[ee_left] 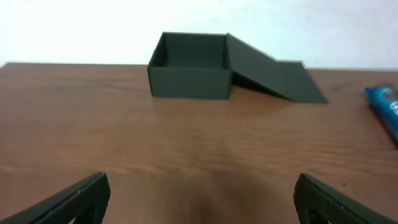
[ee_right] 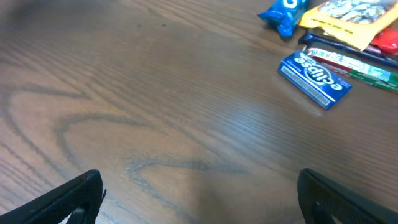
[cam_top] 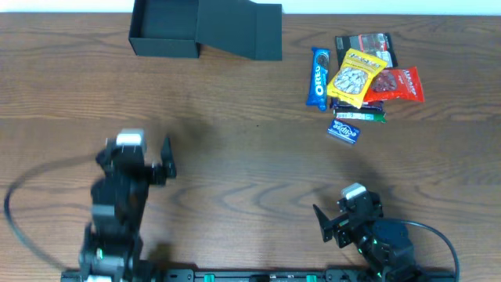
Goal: Pack container
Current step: 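Reach the left gripper forward to the black box's edge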
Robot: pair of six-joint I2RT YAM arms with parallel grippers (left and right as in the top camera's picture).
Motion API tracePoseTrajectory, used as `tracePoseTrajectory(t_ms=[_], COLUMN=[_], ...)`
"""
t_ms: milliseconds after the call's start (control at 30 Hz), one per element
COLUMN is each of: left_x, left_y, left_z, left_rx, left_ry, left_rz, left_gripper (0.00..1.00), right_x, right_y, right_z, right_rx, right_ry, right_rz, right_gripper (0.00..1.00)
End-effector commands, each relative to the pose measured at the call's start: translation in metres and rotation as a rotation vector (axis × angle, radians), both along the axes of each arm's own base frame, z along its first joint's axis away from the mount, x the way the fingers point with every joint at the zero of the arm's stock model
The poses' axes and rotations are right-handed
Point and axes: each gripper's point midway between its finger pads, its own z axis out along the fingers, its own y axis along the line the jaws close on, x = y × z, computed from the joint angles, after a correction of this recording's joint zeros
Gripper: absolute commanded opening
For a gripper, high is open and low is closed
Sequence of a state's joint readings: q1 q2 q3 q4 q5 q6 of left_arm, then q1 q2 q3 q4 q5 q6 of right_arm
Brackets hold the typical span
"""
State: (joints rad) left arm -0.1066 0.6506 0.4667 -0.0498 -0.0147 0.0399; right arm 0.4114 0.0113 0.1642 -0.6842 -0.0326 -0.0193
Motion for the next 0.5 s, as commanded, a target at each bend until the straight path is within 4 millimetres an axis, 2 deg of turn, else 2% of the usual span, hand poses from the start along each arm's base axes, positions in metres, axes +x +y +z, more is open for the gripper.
tracePoseTrajectory(t_ms=[0, 133, 300, 467], left_x=[0.041, 0.100, 0.184, 0.255], left_y=[0.003, -0.003, -0.011, -0.006], left_z=[0.013, 0.019, 0.021, 0.011], left_rx=[0.111, 0.118, 0.158, 0.188], left_ry=[0.067, 0.138, 0.187, 0.238], left_rz=[0.008, 0.004, -0.013, -0.011], left_gripper=[0.95, 0.95, 0.95, 0.95], right_x=[0.000, 0.000, 0.000, 0.000], right_y=[-0.001, -0.001, -0.001, -0.001], right_z=[-0.002, -0.002, -0.002, -0.002], right_rx=[-0.013, -0.013, -0.013, -0.013], right_ry=[-0.004, -0.004, -0.004, -0.003], right_rz=[0.002, 0.002, 0.002, 0.002], right_gripper=[0.99, 0.99, 0.99, 0.99])
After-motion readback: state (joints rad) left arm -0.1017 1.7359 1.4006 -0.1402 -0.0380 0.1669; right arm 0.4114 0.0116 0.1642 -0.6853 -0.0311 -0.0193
